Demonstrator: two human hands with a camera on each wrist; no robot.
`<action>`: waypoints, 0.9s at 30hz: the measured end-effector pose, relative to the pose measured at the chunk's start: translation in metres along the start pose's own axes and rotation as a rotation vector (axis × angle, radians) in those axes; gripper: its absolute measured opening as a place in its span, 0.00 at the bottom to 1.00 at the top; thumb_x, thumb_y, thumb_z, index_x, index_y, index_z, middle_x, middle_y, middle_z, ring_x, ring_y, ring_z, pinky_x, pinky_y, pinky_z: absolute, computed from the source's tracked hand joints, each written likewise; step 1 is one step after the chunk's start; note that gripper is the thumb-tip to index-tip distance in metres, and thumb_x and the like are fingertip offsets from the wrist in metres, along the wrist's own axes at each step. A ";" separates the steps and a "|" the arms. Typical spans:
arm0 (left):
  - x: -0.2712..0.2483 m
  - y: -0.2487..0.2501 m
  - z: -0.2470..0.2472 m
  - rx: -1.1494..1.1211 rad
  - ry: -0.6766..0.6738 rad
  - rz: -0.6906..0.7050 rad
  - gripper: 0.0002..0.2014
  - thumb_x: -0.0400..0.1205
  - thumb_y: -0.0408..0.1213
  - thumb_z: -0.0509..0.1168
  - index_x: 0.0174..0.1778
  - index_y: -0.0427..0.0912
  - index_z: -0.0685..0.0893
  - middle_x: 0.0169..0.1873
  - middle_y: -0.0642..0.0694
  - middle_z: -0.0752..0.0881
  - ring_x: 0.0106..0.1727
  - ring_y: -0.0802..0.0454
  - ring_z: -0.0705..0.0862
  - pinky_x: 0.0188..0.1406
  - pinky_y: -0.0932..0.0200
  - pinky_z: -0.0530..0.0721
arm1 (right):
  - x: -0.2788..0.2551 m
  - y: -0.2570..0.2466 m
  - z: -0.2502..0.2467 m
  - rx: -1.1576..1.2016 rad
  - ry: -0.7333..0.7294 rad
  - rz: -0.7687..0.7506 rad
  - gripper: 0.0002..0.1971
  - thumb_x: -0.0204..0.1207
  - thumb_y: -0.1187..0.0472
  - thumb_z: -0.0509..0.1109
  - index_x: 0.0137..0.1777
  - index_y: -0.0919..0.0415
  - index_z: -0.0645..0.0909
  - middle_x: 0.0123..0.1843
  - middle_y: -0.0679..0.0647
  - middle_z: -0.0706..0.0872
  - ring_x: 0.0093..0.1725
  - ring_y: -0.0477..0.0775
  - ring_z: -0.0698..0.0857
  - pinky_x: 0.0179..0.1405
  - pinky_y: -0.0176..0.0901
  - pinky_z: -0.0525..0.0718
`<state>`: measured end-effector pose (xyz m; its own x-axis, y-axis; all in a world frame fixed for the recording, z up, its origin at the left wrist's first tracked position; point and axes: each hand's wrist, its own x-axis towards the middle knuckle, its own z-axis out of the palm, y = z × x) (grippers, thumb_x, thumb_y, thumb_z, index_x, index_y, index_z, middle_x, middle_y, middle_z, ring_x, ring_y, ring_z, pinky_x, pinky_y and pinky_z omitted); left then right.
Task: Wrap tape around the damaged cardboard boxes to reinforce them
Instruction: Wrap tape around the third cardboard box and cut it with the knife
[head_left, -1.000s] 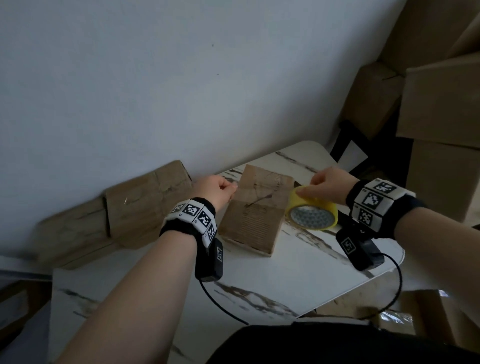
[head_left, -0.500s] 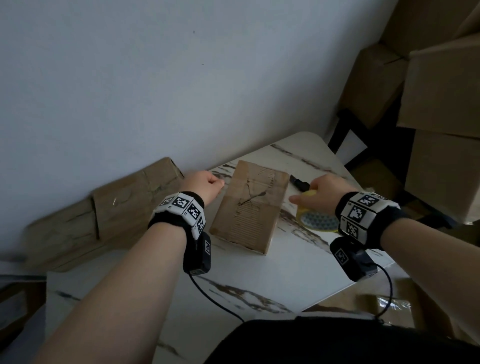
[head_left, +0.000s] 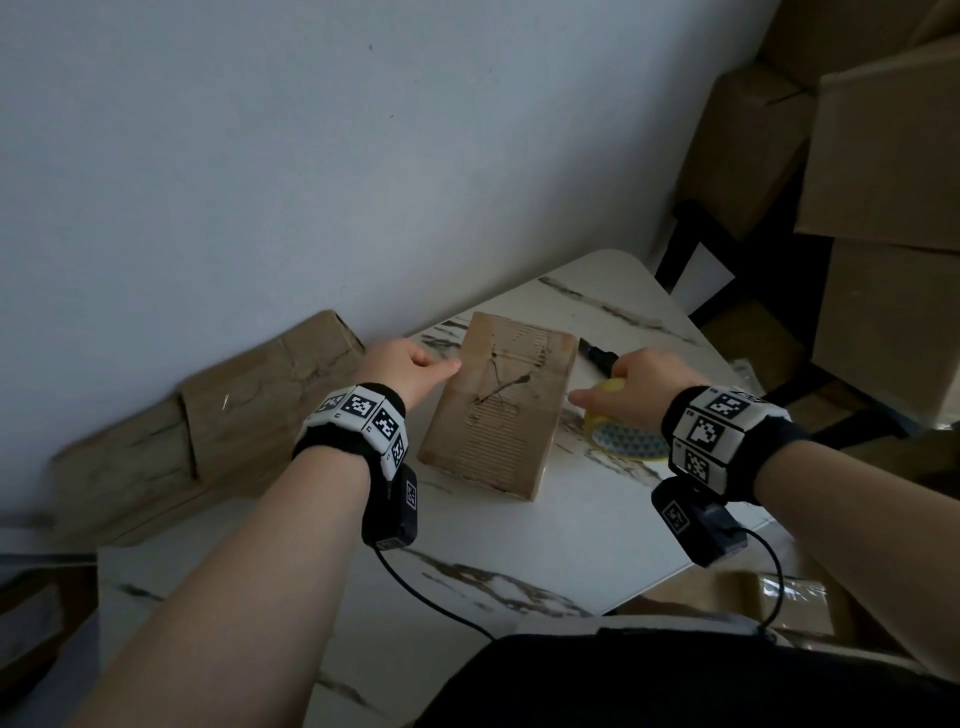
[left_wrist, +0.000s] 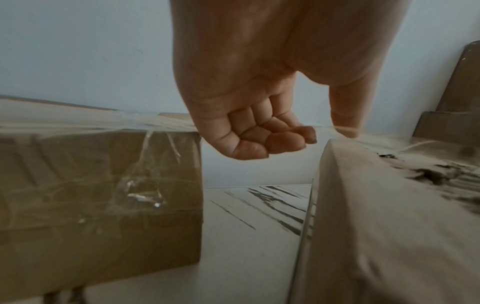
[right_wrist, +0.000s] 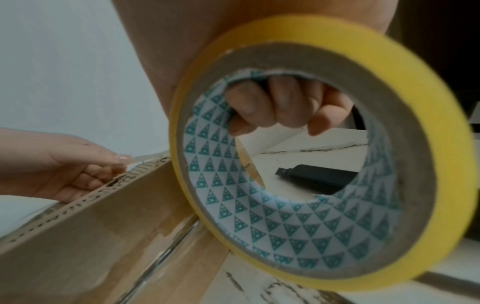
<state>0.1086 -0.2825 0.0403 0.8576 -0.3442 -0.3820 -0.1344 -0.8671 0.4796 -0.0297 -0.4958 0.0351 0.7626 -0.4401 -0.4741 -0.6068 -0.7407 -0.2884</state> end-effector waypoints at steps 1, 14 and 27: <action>0.000 -0.001 0.000 0.006 -0.009 -0.004 0.17 0.77 0.54 0.68 0.29 0.51 0.72 0.33 0.47 0.76 0.34 0.50 0.73 0.28 0.62 0.64 | -0.001 0.000 0.001 0.001 0.001 -0.002 0.30 0.66 0.27 0.66 0.42 0.57 0.81 0.38 0.53 0.83 0.38 0.51 0.82 0.38 0.45 0.82; 0.005 -0.002 0.010 0.066 -0.052 -0.066 0.19 0.79 0.54 0.66 0.28 0.52 0.68 0.32 0.48 0.76 0.33 0.52 0.73 0.33 0.59 0.70 | 0.002 0.001 0.012 0.030 -0.015 0.020 0.30 0.65 0.26 0.65 0.40 0.55 0.79 0.37 0.51 0.81 0.36 0.50 0.81 0.36 0.44 0.81; -0.002 0.001 0.025 0.146 -0.186 -0.088 0.27 0.88 0.52 0.46 0.71 0.35 0.75 0.66 0.34 0.79 0.66 0.38 0.78 0.61 0.51 0.74 | 0.008 -0.001 0.021 0.056 -0.041 0.043 0.31 0.67 0.26 0.64 0.47 0.56 0.78 0.36 0.48 0.77 0.37 0.49 0.78 0.26 0.39 0.69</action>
<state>0.0946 -0.2912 0.0220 0.7646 -0.3142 -0.5626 -0.1457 -0.9347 0.3241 -0.0274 -0.4876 0.0143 0.7261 -0.4490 -0.5208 -0.6514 -0.6916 -0.3121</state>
